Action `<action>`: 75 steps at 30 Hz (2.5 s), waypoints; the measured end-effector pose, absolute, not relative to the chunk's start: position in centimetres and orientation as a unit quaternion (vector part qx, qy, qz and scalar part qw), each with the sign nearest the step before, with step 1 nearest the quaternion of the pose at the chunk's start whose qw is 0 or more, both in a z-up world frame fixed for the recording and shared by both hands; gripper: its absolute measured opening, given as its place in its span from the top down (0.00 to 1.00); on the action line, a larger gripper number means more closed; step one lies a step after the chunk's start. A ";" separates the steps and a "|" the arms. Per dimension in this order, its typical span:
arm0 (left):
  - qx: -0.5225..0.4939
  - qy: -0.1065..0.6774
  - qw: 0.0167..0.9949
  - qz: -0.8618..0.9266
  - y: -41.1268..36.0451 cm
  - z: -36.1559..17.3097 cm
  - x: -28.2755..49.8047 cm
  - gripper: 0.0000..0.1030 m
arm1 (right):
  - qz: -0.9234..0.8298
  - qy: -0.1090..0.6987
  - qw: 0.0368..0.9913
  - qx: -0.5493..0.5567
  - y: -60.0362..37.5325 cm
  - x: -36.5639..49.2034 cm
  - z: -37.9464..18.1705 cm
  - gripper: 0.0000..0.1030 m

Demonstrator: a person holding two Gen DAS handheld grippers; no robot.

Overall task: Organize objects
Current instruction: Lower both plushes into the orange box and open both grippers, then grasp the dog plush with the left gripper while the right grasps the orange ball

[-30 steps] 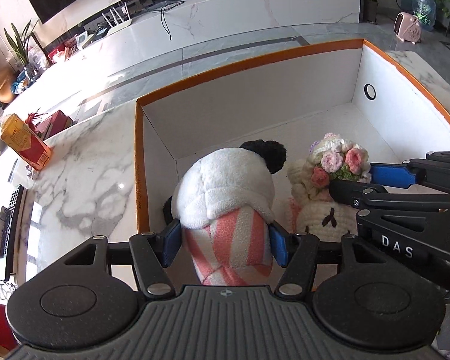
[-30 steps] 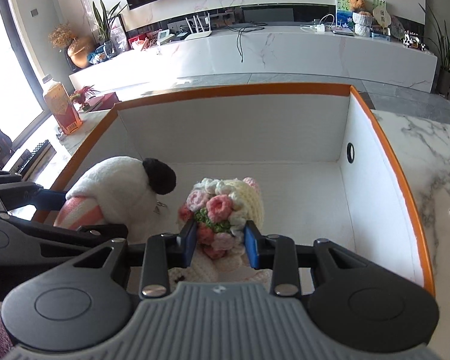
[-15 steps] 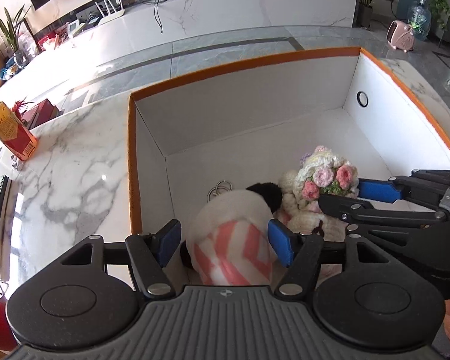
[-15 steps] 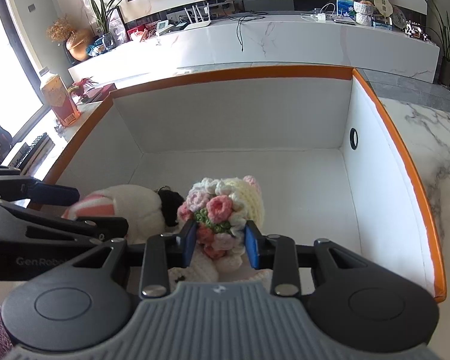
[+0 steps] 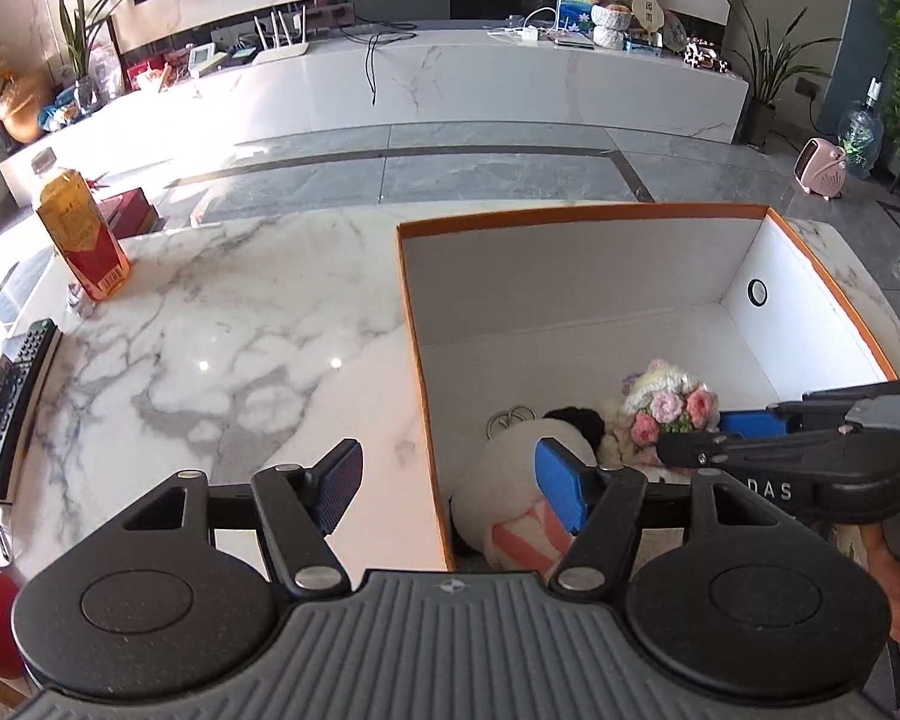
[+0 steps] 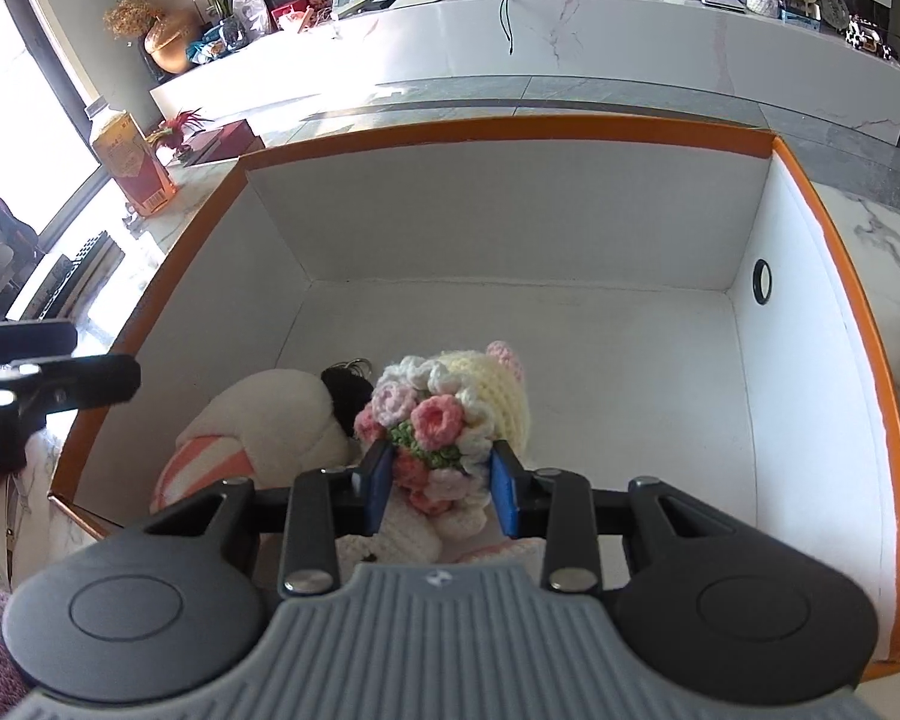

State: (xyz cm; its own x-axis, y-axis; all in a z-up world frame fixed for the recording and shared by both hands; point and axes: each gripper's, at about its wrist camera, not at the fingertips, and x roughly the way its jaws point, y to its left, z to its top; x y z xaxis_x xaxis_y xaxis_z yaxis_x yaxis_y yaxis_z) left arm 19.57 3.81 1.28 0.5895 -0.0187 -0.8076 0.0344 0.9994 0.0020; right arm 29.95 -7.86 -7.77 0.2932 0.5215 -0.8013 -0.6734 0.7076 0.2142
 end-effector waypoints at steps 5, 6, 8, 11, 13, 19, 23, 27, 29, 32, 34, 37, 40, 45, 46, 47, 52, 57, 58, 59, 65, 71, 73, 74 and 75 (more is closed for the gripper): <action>0.007 0.473 0.881 -0.017 4.0 -0.2 19.3 0.27 | 0.368 0.474 0.793 -0.104 -6.8 30.5 -8.0 0.64; 0.006 0.476 0.879 -0.019 4.0 -0.4 19.3 0.27 | 0.367 0.475 0.793 -0.109 -6.6 30.5 -8.0 0.63; 0.002 0.480 0.877 -0.026 3.8 -0.8 19.2 0.27 | 0.363 0.476 0.792 -0.117 -6.2 30.5 -8.2 0.61; -0.007 0.486 0.873 -0.031 3.8 -1.2 19.2 0.25 | 0.364 0.478 0.788 -0.135 -5.6 30.7 -8.0 0.59; -0.008 0.492 0.870 -0.029 3.7 -1.4 19.2 0.25 | 0.367 0.474 0.782 -0.167 -4.9 30.9 -7.7 0.61; -0.015 0.506 0.862 -0.028 4.1 -2.2 19.2 0.29 | 0.398 0.449 0.736 -0.314 -4.1 31.6 -6.9 0.64; -0.026 0.506 0.862 -0.034 4.4 -2.3 19.4 0.29 | 0.455 0.472 0.672 -0.345 -4.2 32.0 -6.5 0.64; -0.032 0.505 0.862 -0.038 4.5 -2.2 19.6 0.39 | 0.466 0.489 0.666 -0.316 -4.3 32.0 -6.4 0.64; -0.036 0.505 0.861 -0.041 4.5 -2.2 19.7 0.45 | 0.474 0.504 0.665 -0.282 -4.3 32.1 -6.4 0.64; -0.032 0.506 0.861 -0.048 4.5 -2.2 19.9 0.55 | 0.467 0.511 0.670 -0.269 -4.8 31.8 -6.6 0.64; -0.026 0.505 0.861 -0.048 4.4 -2.2 19.9 0.57 | 0.465 0.508 0.674 -0.268 -5.2 31.5 -6.6 0.64; -0.036 0.503 0.862 -0.047 4.7 -2.1 19.7 0.58 | 0.460 0.506 0.681 -0.261 -5.9 31.3 -6.4 0.64; -0.047 0.492 0.868 -0.045 5.2 -1.3 19.0 0.58 | 0.451 0.489 0.696 -0.269 -6.1 30.5 -5.9 0.61; -0.058 0.459 0.885 -0.046 5.9 1.2 17.0 0.54 | 0.436 0.449 0.735 -0.260 -7.7 29.0 -3.4 0.46; -0.060 0.451 0.889 -0.047 6.0 1.8 16.4 0.53 | 0.435 0.439 0.743 -0.258 -8.2 28.4 -2.8 0.46; -0.060 0.445 0.892 -0.048 6.0 2.4 15.8 0.52 | 0.433 0.428 0.751 -0.254 -8.8 27.7 -2.2 0.46; -0.052 0.428 0.901 -0.045 5.3 4.2 12.9 0.51 | 0.421 0.395 0.790 -0.207 -12.0 24.0 0.5 0.40; -0.039 0.422 0.904 -0.046 4.3 4.4 10.1 0.47 | 0.403 0.365 0.827 -0.145 -14.8 19.8 1.4 0.35; -0.037 0.422 0.904 -0.049 4.1 4.3 9.6 0.47 | 0.398 0.362 0.832 -0.134 -15.4 19.0 1.3 0.35; -0.034 0.422 0.904 -0.051 3.9 4.2 9.2 0.47 | 0.391 0.361 0.838 -0.122 -16.0 18.2 1.1 0.35; -0.032 0.436 0.897 -0.060 3.1 3.0 7.0 0.47 | 0.351 0.372 0.857 -0.064 -18.1 14.5 -1.8 0.35; -0.035 0.458 0.887 -0.056 2.8 1.0 5.2 0.46 | 0.326 0.402 0.855 -0.044 -19.1 12.0 -5.6 0.36; -0.037 0.464 0.883 -0.056 2.6 0.4 4.7 0.46 | 0.322 0.410 0.852 -0.052 -18.9 11.5 -6.7 0.36; -0.037 0.466 0.882 -0.055 2.6 0.1 4.5 0.46 | 0.322 0.410 0.851 -0.056 -18.9 11.3 -7.2 0.36; -0.037 0.469 0.881 -0.054 2.5 -0.2 4.4 0.46 | 0.323 0.410 0.851 -0.060 -18.8 11.1 -7.6 0.36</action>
State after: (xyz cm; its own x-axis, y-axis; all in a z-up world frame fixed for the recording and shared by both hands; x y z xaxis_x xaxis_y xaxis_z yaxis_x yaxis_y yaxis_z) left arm 4.36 2.51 -0.19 0.5547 -0.1297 -0.8219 0.0605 0.9915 -0.1156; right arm 11.09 -18.77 -7.58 0.4544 0.5010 -0.7366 -0.5989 0.7839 0.1638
